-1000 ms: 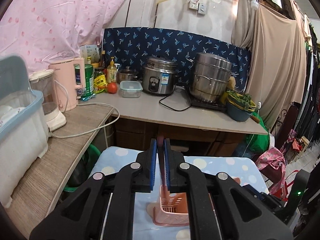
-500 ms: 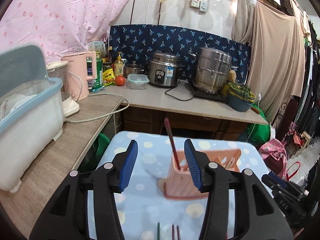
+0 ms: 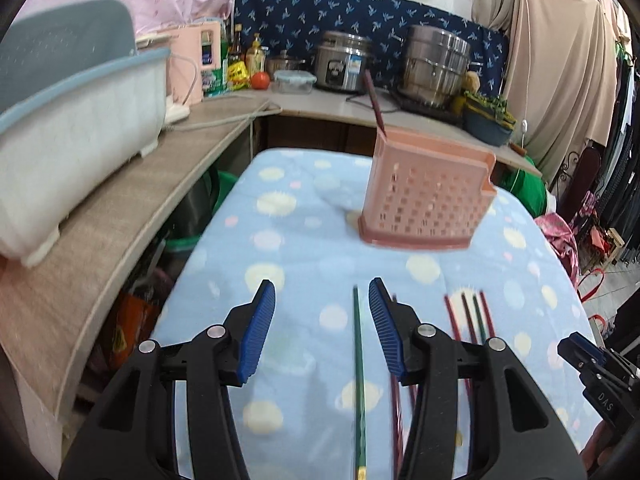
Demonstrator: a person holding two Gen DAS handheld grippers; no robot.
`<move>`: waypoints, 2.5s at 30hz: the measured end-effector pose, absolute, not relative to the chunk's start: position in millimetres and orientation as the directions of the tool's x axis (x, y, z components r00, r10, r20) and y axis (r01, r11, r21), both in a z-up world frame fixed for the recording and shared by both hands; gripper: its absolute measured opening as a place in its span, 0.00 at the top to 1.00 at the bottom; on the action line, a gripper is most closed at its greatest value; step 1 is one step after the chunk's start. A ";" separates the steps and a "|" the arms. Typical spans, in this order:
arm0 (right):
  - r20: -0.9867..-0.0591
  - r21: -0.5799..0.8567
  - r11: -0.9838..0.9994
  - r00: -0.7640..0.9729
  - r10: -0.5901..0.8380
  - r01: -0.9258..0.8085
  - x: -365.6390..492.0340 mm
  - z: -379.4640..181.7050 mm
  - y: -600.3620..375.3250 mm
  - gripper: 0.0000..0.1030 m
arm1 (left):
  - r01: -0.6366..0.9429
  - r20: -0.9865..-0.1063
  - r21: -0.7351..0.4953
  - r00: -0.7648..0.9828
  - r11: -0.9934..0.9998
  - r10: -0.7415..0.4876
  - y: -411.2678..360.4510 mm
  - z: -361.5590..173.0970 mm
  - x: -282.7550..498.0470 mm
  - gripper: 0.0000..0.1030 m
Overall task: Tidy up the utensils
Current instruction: 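Grasp a green chopstick with the left tool while the right tool grasps a red chopstick, then lift both chopsticks and carry them over the pink holder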
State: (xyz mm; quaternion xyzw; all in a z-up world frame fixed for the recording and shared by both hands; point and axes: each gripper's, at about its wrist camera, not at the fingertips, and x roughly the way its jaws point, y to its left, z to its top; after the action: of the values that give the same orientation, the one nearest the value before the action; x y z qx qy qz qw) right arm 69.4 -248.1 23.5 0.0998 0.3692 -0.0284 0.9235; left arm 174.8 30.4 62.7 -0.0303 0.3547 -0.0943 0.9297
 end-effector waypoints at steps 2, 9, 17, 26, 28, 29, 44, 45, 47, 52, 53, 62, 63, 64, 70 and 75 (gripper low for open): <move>-0.704 0.142 0.982 0.710 0.012 0.125 55.5 11.9 -240.7 0.73 | 0.147 -0.673 -0.126 0.714 0.981 -0.193 33.0 50.8 163.9 0.55; -0.747 0.145 0.981 0.665 0.023 0.129 25.8 -17.5 -227.0 0.73 | 0.135 -0.737 -0.140 0.648 0.981 -0.194 36.9 8.1 130.6 0.55; -0.764 0.162 0.979 0.644 0.044 0.125 18.0 -31.7 -217.3 0.73 | 0.140 -0.766 -0.132 0.614 0.981 -0.191 37.3 -15.9 109.7 0.55; -0.773 0.152 0.982 0.632 0.048 0.111 19.4 -37.2 -207.7 0.76 | 0.159 -0.772 -0.138 0.600 0.977 -0.207 31.6 -21.9 98.6 0.54; -0.777 0.154 0.982 0.628 0.050 0.112 19.3 -39.6 -207.5 0.77 | 0.164 -0.773 -0.138 0.598 0.977 -0.210 30.6 -23.5 96.8 0.54; -0.778 0.154 0.982 0.626 0.050 0.113 19.7 -40.4 -207.5 0.78 | 0.168 -0.774 -0.136 0.597 0.976 -0.210 29.6 -24.1 96.1 0.54; -0.773 0.120 0.985 0.634 0.013 0.126 18.9 -43.5 -209.0 0.91 | 0.208 -0.788 -0.113 0.577 0.972 -0.215 15.1 -33.2 86.0 0.53; -0.773 0.120 0.985 0.634 0.013 0.126 18.9 -43.6 -209.1 0.92 | 0.208 -0.789 -0.111 0.576 0.972 -0.214 14.8 -34.0 85.9 0.53; -0.772 0.119 0.985 0.635 0.013 0.125 18.7 -43.8 -209.1 0.92 | 0.206 -0.793 -0.107 0.572 0.973 -0.209 13.9 -35.8 85.7 0.54; -0.771 0.114 0.986 0.637 0.009 0.124 18.8 -43.5 -209.4 0.92 | 0.208 -0.793 -0.092 0.576 0.974 -0.198 11.2 -37.7 85.0 0.54; -0.771 0.114 0.986 0.637 0.009 0.124 18.9 -43.5 -209.4 0.92 | 0.207 -0.793 -0.090 0.576 0.974 -0.196 10.9 -37.9 85.0 0.54; -0.769 0.112 0.986 0.639 0.007 0.123 19.1 -43.4 -209.1 0.92 | 0.207 -0.796 -0.053 0.581 0.977 -0.167 7.2 -38.7 85.2 0.68; -0.769 0.112 0.986 0.639 0.008 0.123 19.2 -43.4 -208.9 0.92 | 0.206 -0.796 -0.053 0.581 0.977 -0.166 7.4 -38.6 85.2 0.73; -0.769 0.111 0.986 0.639 0.007 0.123 19.0 -43.5 -208.7 0.92 | 0.206 -0.797 -0.055 0.581 0.977 -0.167 7.7 -38.5 85.3 0.77; -0.769 0.113 0.986 0.640 0.009 0.122 19.1 -43.3 -209.3 0.92 | 0.210 -0.798 -0.075 0.574 0.975 -0.185 9.6 -38.2 86.0 0.92; -0.769 0.123 0.985 0.639 0.015 0.124 18.6 -42.5 -210.5 0.93 | 0.216 -0.799 -0.093 0.566 0.972 -0.202 10.7 -37.8 85.6 0.93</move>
State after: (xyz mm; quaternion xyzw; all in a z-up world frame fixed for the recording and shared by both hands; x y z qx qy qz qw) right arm 18.6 -210.5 -42.5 0.0821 0.4239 -0.0300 0.9015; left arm 85.6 10.7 -37.8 0.0079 0.4506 -0.1182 0.8848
